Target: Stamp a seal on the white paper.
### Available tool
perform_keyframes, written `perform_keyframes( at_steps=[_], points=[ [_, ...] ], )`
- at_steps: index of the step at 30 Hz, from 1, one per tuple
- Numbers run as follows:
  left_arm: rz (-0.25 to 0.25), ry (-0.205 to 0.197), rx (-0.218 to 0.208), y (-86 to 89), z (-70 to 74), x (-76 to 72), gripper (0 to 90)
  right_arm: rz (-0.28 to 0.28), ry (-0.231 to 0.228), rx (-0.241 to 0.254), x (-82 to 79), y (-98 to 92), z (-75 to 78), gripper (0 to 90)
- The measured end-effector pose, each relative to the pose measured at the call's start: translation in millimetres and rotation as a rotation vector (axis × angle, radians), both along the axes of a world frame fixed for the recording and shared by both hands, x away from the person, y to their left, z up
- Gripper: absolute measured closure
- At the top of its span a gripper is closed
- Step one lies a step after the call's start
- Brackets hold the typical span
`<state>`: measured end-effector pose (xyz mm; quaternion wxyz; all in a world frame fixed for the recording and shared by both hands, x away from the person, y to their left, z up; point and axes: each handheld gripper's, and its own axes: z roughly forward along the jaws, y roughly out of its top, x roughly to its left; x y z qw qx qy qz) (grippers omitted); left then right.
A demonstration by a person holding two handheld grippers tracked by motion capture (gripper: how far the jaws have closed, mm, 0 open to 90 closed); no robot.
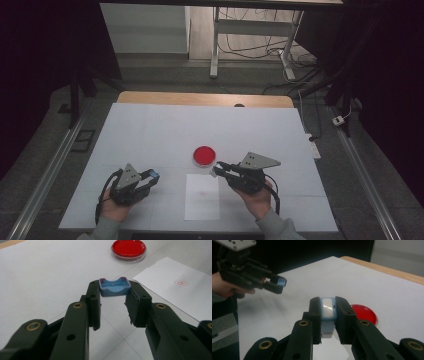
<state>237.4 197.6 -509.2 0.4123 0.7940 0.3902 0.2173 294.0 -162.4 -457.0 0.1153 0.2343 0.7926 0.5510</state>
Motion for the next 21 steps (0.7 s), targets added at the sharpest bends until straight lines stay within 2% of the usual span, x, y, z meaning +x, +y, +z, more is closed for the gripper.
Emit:
perform_keyframes(
  at_steps=[4,7,21],
  points=[
    [0.002,-0.001,-0.003,0.4,0.3,-0.1,65.4,-0.026,0.008,0.039,2.0,-6.7,3.5,75.8],
    [0.002,0.000,-0.002,0.4,0.0,0.2,65.4,-0.040,0.007,0.050,3.4,-11.0,5.8,75.7],
    [-0.004,0.000,-0.001,-1.4,0.3,0.0,65.4,-0.046,0.010,0.052,5.3,-14.1,5.5,75.7]
  ],
)
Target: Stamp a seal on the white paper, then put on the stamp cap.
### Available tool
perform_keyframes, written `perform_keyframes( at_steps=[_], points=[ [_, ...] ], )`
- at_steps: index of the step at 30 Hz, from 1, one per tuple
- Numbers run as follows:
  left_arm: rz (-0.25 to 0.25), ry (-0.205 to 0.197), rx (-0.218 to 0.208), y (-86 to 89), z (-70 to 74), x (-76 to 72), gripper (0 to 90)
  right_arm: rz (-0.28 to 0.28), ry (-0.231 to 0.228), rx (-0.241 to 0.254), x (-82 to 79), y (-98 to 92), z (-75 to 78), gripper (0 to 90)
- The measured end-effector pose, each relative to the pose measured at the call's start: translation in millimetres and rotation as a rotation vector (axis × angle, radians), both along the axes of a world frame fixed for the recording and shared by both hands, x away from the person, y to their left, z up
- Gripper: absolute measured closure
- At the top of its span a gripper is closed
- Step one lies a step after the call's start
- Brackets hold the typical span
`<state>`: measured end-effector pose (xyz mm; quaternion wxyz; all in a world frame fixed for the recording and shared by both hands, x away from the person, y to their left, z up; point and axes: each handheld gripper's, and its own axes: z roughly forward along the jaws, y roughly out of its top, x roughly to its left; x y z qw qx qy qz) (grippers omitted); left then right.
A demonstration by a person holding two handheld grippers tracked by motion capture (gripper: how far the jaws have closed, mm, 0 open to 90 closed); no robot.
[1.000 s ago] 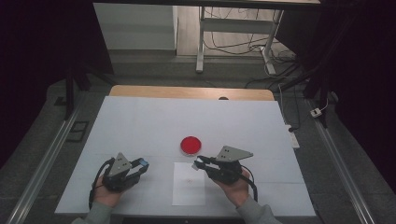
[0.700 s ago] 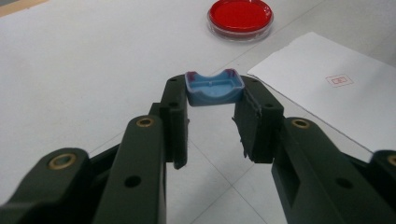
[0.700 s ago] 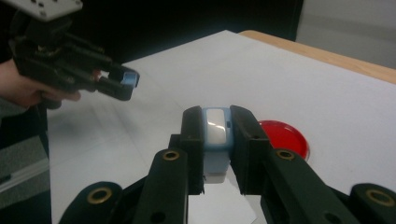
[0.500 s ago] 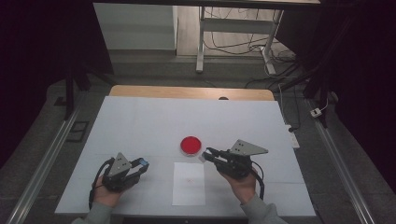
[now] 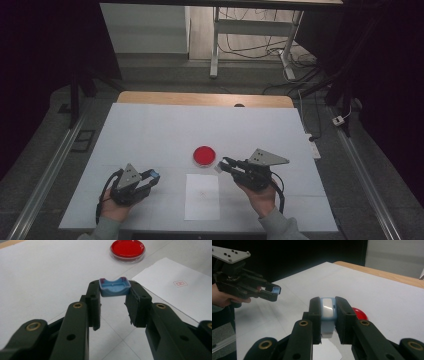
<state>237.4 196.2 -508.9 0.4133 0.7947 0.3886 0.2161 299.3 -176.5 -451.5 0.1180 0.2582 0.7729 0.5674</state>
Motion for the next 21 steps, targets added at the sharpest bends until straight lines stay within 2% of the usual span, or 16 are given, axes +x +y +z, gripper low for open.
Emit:
perform_keyframes(
  at_steps=[14,21],
  points=[
    [-0.006,0.001,0.000,-1.9,0.0,0.0,65.4,0.003,-0.001,-0.002,-0.2,1.5,0.3,75.7],
    [-0.029,-0.004,0.007,-12.0,1.5,1.1,65.4,0.004,0.000,-0.010,-0.3,3.7,-2.1,75.7]
  ],
)
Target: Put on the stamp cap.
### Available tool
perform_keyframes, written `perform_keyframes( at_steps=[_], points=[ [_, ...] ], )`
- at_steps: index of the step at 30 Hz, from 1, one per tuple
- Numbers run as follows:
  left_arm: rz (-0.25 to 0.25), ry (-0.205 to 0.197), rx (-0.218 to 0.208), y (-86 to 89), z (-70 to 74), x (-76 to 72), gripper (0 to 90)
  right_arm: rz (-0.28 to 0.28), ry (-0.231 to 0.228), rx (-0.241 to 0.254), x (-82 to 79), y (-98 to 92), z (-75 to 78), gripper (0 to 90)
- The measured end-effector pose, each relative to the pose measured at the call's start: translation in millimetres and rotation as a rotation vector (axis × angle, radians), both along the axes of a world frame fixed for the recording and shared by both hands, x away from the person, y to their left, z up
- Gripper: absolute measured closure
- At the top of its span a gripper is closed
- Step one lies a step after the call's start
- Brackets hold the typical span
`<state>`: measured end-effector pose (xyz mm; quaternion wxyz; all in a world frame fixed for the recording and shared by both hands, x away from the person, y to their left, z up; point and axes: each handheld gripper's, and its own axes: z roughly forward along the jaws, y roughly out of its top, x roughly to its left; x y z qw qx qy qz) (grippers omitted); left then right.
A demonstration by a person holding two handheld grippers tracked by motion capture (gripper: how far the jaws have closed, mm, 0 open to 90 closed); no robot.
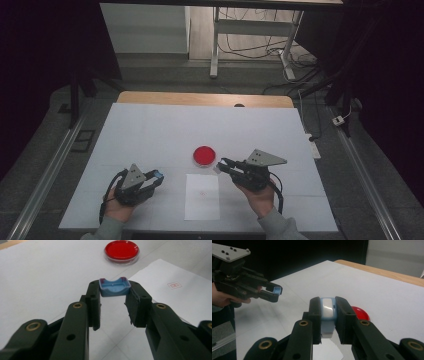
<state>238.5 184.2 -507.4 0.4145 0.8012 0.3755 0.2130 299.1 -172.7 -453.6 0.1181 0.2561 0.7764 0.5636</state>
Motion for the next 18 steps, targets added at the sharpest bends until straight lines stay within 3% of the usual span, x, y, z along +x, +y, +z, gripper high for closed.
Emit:
perform_keyframes(
  at_steps=[18],
  points=[
    [-0.052,0.004,0.027,-25.3,-2.0,2.3,65.3,0.001,0.005,-0.002,-0.1,0.7,-1.0,75.7]
  ],
)
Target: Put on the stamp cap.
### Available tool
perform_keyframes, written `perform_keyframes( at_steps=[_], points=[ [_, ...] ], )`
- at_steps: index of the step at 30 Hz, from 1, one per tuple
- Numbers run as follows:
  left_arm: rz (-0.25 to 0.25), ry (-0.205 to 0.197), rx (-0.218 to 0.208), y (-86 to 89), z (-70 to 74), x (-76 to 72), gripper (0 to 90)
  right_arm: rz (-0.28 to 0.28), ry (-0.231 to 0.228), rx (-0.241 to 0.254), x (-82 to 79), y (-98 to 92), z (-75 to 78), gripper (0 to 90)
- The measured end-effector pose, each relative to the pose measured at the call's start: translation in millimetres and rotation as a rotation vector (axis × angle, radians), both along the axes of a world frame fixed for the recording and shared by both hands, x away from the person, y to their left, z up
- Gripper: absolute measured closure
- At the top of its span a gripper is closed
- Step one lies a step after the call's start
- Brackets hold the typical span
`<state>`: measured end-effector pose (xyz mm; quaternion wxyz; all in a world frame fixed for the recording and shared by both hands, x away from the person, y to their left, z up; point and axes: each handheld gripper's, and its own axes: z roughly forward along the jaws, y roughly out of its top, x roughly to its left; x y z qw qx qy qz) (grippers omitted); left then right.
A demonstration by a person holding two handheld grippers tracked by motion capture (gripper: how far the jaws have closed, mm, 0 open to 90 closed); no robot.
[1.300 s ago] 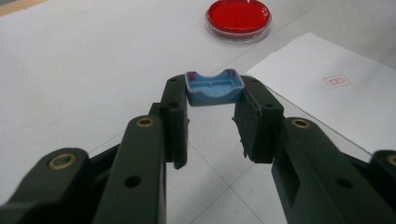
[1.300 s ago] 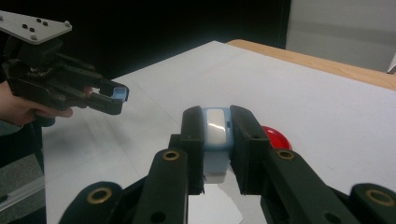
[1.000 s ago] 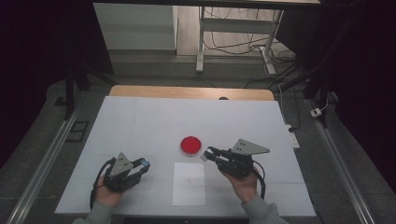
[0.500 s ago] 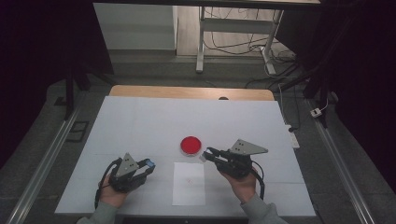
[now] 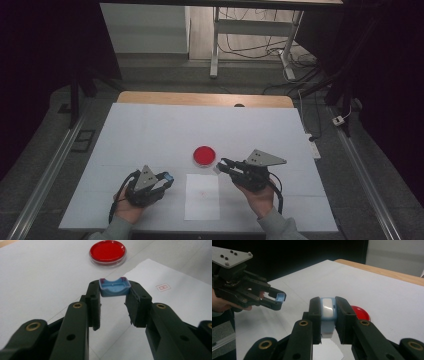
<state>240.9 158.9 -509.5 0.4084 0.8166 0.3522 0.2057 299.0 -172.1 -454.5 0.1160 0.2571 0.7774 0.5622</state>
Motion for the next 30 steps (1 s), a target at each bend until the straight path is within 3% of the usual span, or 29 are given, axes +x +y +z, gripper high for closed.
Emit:
perform_keyframes(
  at_steps=[30],
  points=[
    [-0.064,0.021,0.009,-26.1,1.4,12.0,65.3,-0.006,0.002,0.005,-0.2,-0.8,-0.6,75.7]
  ],
)
